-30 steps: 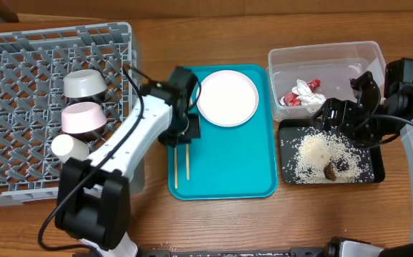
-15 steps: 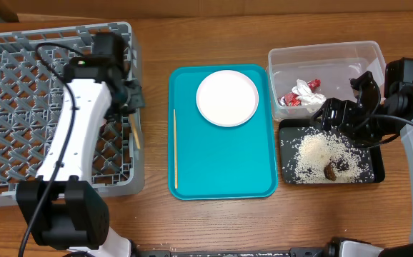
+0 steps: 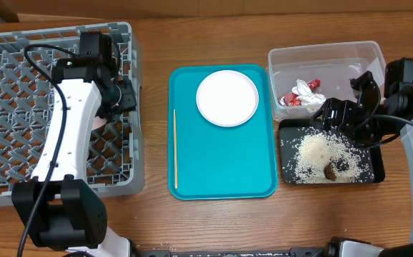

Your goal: Sort waste into correct bins and load items into the dishwasher

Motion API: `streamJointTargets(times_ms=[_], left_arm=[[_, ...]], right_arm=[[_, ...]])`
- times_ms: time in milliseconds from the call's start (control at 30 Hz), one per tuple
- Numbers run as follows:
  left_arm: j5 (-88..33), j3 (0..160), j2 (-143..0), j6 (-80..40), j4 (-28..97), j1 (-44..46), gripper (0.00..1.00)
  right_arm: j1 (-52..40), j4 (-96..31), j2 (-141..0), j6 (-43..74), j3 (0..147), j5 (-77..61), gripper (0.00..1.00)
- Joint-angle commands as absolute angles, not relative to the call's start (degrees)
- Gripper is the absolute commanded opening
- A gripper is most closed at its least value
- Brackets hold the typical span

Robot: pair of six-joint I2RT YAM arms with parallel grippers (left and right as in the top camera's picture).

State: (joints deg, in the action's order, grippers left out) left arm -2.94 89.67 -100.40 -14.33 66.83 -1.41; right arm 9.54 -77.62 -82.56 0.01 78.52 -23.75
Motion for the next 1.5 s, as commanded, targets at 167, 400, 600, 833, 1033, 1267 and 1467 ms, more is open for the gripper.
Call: streamJointTargets(times_ms=[167,400,600,833,1033,1267,1467], left_arm=[[-8.8,88.5,-100.0,-16.2,68.6,9.0,0.41],[-2.6,77.8,-100.0,-25.5,60.9,19.6,0.53],[-2.3,68.4,-100.0,-28.5,52.5,23.6,0.54],[0.8,64.1,-100.0,-28.8,48.8,23.7,0.56],[2.1,62.8,-100.0,-28.8,48.1,23.7,0.57],[1.7,61.1,-100.0,-28.8,46.4,23.7,0.61],[1.7,61.1,-100.1,-28.8,45.4,23.7,0.62]], right_arm=[[9.3,-77.5,-82.1,-0.1,79.1,-24.0,1.00],[9.3,-77.5,-82.1,-0.1,79.1,-24.0,1.00],[9.3,-77.8,-82.1,-0.1,79.1,-24.0,1.00],[9.3,-77.8,-82.1,-0.1,79.1,-24.1,1.00],[9.3,-77.8,-82.1,-0.1,79.1,-24.0,1.00],[9.3,-77.8,-82.1,-0.1,79.1,-24.1,1.00],[9.3,-77.8,-82.1,-0.1,79.1,-24.1,1.00]])
